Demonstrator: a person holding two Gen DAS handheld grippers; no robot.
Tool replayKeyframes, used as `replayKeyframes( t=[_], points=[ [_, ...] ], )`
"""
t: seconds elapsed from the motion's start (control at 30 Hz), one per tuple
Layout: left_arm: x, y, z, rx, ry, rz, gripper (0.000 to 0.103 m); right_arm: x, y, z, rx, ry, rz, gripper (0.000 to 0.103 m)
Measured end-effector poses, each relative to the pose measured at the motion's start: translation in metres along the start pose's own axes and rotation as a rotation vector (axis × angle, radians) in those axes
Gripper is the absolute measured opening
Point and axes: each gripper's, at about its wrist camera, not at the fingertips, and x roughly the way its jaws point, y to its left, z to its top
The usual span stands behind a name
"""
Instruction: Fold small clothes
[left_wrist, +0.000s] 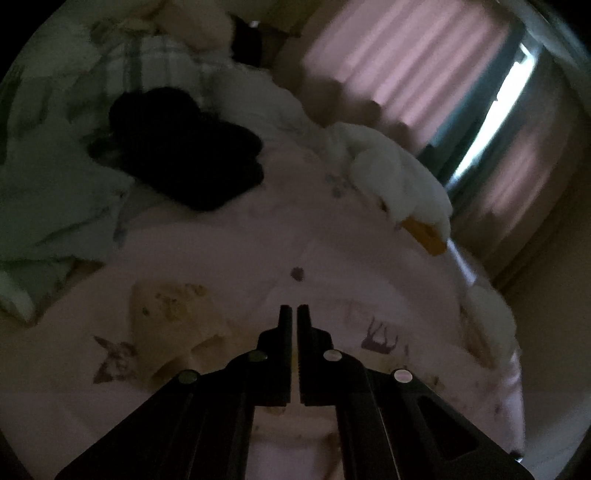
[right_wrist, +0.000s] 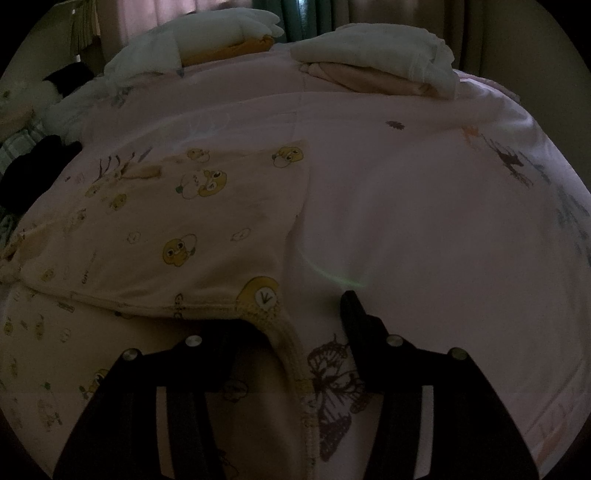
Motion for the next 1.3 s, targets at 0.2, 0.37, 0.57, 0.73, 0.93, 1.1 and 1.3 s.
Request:
replayKeyframes(
  t=[0.2,0.37,0.57,0.73,0.93,1.1,1.3],
  points=[
    [-0.013,-0.002,0.001,0.007,-0.018,-0.022,0.001,-0.001,-0.002,0.0,0.013,-0.004,0.017,0.054],
    [-0.001,0.071,0.002,-0.147,0.066,0.025,0.006,0.0,-0.003,-0.001,0.022,-0.003,0.035,0.056],
    [0.011,0.115,-0.014,-0.139,0.072,0.147,0.012,0.0,-0.001,0.0,0.007,-0.001,0.028,0.059],
    [0.023,0.084,-0.017,0.004,0.06,0.072,0.067,0.001,0.0,0.0,-0.002,0.0,0.018,0.059],
    [0.069,0.054,-0.006,0.178,0.158,0.223,0.067,0.001,-0.001,0.0,0.0,-0.001,0.019,0.059],
    [0.096,0.039,-0.02,0.368,0.254,0.32,0.066,0.001,-0.002,0.0,0.003,-0.002,0.025,0.059],
    [0.122,0.042,-0.041,0.473,0.309,0.442,0.029,0.001,-0.001,0.0,0.004,-0.003,0.023,0.059]
  ],
)
